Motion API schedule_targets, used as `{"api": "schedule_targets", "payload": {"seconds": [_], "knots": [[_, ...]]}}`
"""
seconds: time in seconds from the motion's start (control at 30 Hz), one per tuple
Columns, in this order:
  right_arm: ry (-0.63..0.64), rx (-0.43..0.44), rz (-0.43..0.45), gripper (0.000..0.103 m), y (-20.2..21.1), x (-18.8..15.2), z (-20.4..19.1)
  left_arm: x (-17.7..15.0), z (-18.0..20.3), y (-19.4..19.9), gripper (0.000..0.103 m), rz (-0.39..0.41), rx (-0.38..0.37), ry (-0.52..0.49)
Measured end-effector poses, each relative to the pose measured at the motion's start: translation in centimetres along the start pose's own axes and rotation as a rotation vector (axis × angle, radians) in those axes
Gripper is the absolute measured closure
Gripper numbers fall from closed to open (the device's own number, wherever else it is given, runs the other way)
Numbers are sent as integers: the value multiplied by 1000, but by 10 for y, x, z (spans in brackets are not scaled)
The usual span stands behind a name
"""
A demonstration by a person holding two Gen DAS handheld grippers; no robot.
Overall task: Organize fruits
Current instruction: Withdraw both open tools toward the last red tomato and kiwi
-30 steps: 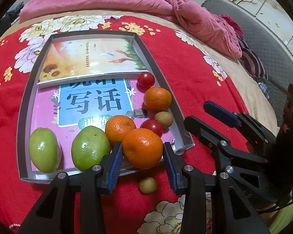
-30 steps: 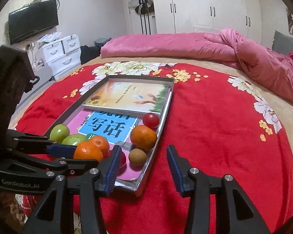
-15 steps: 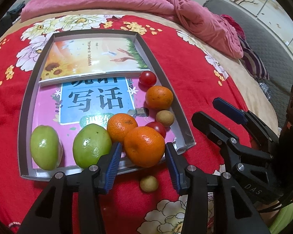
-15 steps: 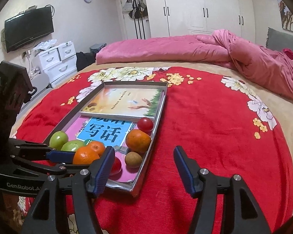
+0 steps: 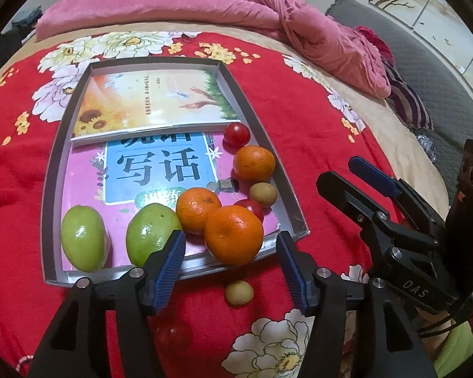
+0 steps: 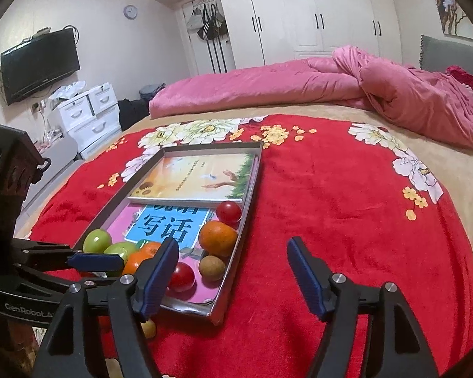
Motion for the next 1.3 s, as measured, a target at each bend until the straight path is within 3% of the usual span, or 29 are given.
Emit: {"api": "schedule_targets", "payload": {"seconds": [0.63, 1.3], "knots": [[-19, 42, 84, 13, 26, 7, -7, 1, -6, 47, 24, 95, 38, -20], [53, 86, 45, 12, 35, -13, -43, -21, -30, 67, 24, 93, 63, -7]]}}
Point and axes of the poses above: each gripper's, at about its wrist camera, not at the fingertips, and y roughly against the way its jaws point, z to its right, x to its top, the point moved 7 cm from there along -y, roughly the way its jaws point, and after that the axes turned 2 degrees about -x, right-handed, at the moved point
